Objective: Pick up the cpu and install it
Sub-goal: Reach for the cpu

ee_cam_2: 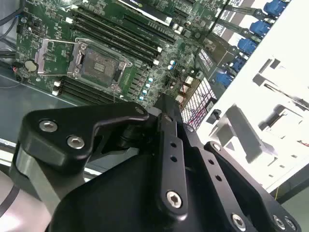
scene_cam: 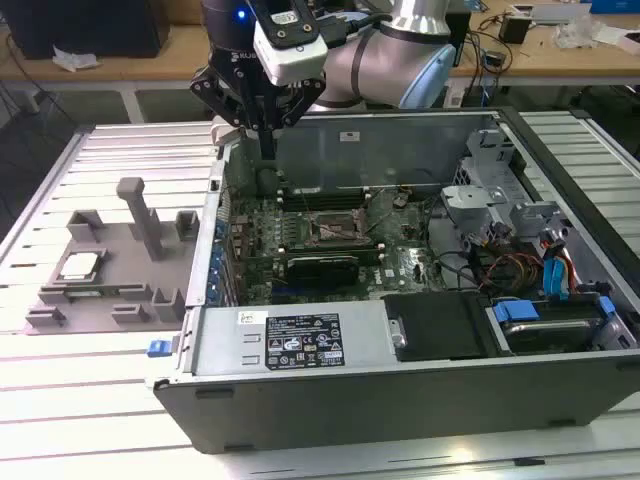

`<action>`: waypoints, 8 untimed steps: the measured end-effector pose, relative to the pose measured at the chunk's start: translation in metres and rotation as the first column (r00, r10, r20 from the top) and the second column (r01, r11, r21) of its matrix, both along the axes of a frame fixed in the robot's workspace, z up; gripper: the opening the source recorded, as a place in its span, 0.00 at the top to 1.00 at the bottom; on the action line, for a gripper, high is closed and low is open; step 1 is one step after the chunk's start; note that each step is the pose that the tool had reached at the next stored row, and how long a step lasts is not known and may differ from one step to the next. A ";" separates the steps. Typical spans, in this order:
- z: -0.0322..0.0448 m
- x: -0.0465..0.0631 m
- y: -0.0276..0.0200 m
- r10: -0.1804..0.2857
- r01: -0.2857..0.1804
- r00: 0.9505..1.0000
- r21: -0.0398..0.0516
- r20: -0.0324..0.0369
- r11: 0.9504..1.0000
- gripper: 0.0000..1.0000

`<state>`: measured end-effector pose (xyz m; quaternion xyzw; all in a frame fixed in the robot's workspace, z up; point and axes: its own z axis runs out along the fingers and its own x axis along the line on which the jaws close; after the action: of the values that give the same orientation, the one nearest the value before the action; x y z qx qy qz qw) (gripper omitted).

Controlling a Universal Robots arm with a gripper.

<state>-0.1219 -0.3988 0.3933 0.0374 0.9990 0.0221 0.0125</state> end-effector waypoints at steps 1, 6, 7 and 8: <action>0.0000 0.000 0.0000 0.000 0.000 1.000 0.000 0.000 1.000 0.89; 0.0000 0.000 0.0000 0.000 0.000 1.000 0.000 0.000 1.000 0.89; 0.0000 0.000 0.0000 0.000 0.000 1.000 0.000 0.000 1.000 0.89; 0.0000 0.000 0.0000 0.000 0.000 1.000 0.000 0.000 1.000 0.89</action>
<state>-0.1219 -0.3989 0.3933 0.0374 0.9990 0.0221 0.0125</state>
